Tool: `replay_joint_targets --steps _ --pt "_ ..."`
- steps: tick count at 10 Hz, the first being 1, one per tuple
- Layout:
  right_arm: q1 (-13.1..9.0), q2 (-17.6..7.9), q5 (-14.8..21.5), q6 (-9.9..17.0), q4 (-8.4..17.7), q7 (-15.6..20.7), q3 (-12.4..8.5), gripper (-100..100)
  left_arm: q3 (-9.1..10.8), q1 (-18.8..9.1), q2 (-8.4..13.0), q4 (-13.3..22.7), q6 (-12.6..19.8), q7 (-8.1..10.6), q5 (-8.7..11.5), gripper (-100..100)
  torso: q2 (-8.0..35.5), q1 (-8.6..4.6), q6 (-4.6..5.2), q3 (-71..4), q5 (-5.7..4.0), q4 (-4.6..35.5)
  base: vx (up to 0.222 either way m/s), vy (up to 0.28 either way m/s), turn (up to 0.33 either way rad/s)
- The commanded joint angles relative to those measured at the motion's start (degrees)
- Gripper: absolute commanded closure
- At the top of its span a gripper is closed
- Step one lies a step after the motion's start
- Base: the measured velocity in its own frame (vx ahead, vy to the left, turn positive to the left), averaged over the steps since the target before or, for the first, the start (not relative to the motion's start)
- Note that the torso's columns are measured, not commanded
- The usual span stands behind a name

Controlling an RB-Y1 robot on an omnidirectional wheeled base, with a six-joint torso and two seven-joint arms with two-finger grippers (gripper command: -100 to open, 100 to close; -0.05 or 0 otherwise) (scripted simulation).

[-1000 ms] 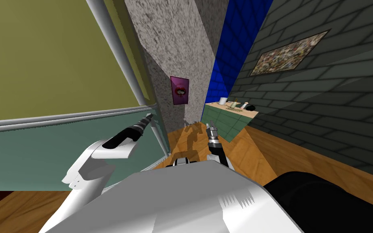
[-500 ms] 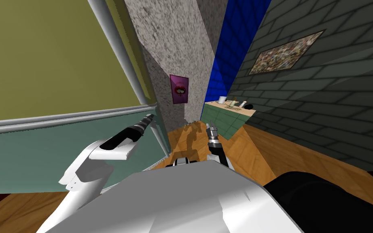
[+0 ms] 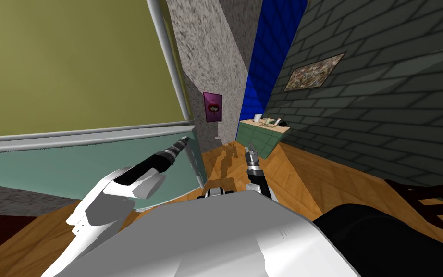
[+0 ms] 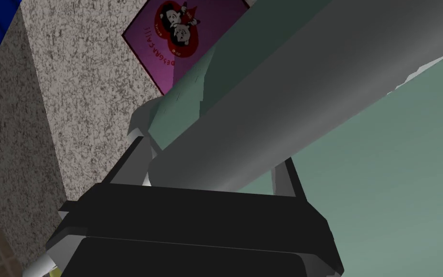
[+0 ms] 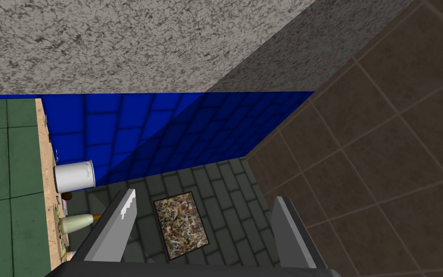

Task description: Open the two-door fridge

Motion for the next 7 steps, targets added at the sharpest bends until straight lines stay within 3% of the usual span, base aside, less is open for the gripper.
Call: replay_joint_targets --steps 1,2,3,7 --pt "0.0 0.0 0.0 0.0 0.0 0.0 0.0 0 -2.31 0.78 0.84 -2.68 -0.74 -0.6 1.62 100 0.01 -0.06 0.09 -0.01 -0.03 -0.01 -0.364 0.146 -0.057" --pt "0.0 0.0 0.0 0.0 0.0 0.0 0.0 0 -3.25 1.02 1.23 -3.65 -0.93 -0.84 2.36 100 0.01 -0.12 0.13 0.0 -0.04 -0.03 -0.369 0.143 -0.07" --pt "0.0 0.0 0.0 0.0 0.0 0.0 0.0 0 -3.05 1.35 0.73 -3.18 -0.91 -0.84 1.42 100 -0.03 -0.23 0.2 -0.02 -0.05 -0.1 -0.171 0.059 -0.042" --pt "0.02 0.0 0.0 0.0 0.0 0.0 0.0 0 -5.71 0.14 1.81 -3.3 -2.07 -1.91 4.24 100 -0.2 -0.21 0.26 -0.07 0.01 -0.24 -0.202 0.141 -0.089"
